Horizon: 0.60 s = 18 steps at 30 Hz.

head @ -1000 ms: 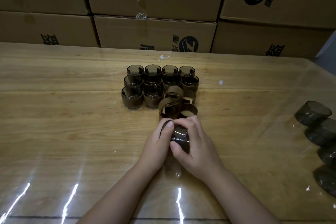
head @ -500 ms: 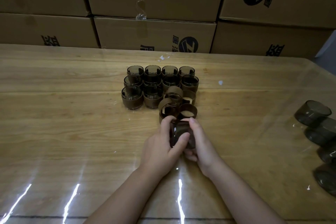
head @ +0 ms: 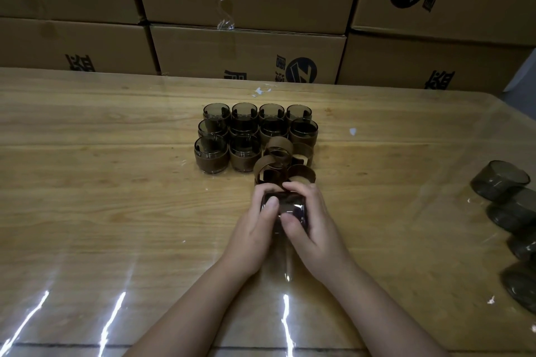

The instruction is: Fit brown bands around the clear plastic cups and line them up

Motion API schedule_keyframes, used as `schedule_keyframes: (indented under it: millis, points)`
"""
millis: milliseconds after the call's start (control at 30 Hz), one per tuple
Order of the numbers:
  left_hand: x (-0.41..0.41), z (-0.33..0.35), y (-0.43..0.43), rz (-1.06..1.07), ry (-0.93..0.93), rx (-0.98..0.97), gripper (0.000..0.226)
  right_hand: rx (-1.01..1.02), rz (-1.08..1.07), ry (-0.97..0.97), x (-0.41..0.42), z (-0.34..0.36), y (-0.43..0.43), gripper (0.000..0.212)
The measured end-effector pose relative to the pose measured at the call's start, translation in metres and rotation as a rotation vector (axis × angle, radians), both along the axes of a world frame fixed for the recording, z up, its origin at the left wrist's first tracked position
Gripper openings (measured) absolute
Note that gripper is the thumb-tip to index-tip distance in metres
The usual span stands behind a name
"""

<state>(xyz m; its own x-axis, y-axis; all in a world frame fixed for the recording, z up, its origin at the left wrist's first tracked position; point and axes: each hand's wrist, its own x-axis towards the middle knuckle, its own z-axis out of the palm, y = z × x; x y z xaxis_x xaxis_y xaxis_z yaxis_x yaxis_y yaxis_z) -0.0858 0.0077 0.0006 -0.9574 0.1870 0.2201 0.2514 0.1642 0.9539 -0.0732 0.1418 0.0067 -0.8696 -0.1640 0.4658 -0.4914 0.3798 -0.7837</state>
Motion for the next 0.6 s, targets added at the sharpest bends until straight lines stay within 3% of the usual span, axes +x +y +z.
schedule_keyframes:
  millis: [133, 300, 367, 500, 600]
  points:
    - [-0.002, -0.002, -0.002, -0.069, -0.082, 0.174, 0.045, 0.11, 0.019, 0.129, 0.0, -0.001, -0.001, 0.044]
    - [-0.002, -0.006, 0.001, -0.025, -0.062, 0.002, 0.06, 0.013, -0.063, 0.068, 0.002, -0.003, -0.003, 0.031]
    - [0.0, -0.006, 0.002, 0.01, -0.034, -0.082, 0.061, -0.043, -0.083, -0.022, 0.003, -0.003, -0.004, 0.026]
    - [0.002, -0.005, 0.002, 0.071, 0.003, -0.25, 0.061, -0.258, -0.019, -0.273, 0.006, 0.001, -0.01, 0.037]
    - [0.003, -0.001, 0.002, 0.125, 0.108, -0.433, 0.066, -0.432, 0.036, -0.538, 0.004, 0.006, -0.01, 0.033]
